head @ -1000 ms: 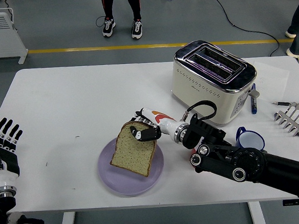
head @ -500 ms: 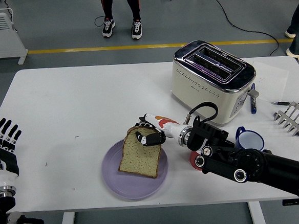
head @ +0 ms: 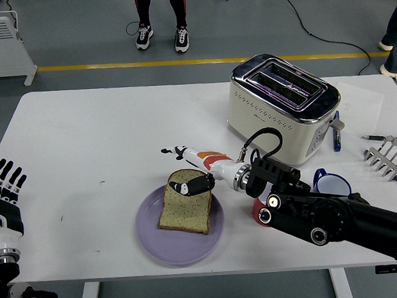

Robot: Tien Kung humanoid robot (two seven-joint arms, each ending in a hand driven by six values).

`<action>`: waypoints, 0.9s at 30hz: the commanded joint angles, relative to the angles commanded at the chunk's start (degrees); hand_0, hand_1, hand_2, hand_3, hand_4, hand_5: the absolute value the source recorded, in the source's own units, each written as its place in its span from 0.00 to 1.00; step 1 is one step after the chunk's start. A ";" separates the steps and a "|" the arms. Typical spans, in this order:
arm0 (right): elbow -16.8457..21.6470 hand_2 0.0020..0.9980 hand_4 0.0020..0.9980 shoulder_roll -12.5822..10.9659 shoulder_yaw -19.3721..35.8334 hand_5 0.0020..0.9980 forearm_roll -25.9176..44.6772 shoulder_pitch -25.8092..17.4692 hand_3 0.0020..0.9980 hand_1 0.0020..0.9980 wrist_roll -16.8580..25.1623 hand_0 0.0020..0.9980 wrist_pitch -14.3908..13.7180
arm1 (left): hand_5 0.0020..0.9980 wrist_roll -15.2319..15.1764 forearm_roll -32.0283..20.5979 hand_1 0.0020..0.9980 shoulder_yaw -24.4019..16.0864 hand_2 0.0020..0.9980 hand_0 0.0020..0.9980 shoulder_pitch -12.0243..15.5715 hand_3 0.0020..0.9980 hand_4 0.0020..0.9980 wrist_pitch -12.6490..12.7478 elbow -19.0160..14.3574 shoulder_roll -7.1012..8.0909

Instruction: Push plate across desktop,pick up the break from the machine,place the break in the plate

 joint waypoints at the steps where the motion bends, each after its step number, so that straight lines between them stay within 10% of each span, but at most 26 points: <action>1: 0.47 1.00 0.72 0.00 0.56 0.39 0.24 -0.11 1.00 0.90 0.93 0.93 -1.16 | 1.00 0.00 0.01 0.77 0.06 0.81 0.78 -0.01 0.74 0.55 -0.02 -0.01 0.00; 8: 7.35 0.97 0.70 0.00 4.74 0.39 0.63 -0.69 0.98 0.88 4.96 0.90 -4.20 | 1.00 -0.11 -0.02 0.77 -0.18 0.81 0.78 0.15 0.74 0.55 -0.02 -0.32 0.00; 15: 22.67 0.93 0.64 -1.56 14.16 0.37 0.90 -1.82 0.91 0.85 6.19 0.87 -2.27 | 1.00 -0.44 0.00 0.77 -1.23 0.81 0.78 0.58 0.74 0.55 0.40 -0.86 0.00; 27: 36.09 0.75 0.53 -13.62 38.11 0.37 20.79 -13.40 0.73 0.74 6.66 0.78 -0.89 | 1.00 -1.83 -2.59 0.77 -3.76 0.81 0.77 1.51 0.73 0.55 1.36 -0.98 0.00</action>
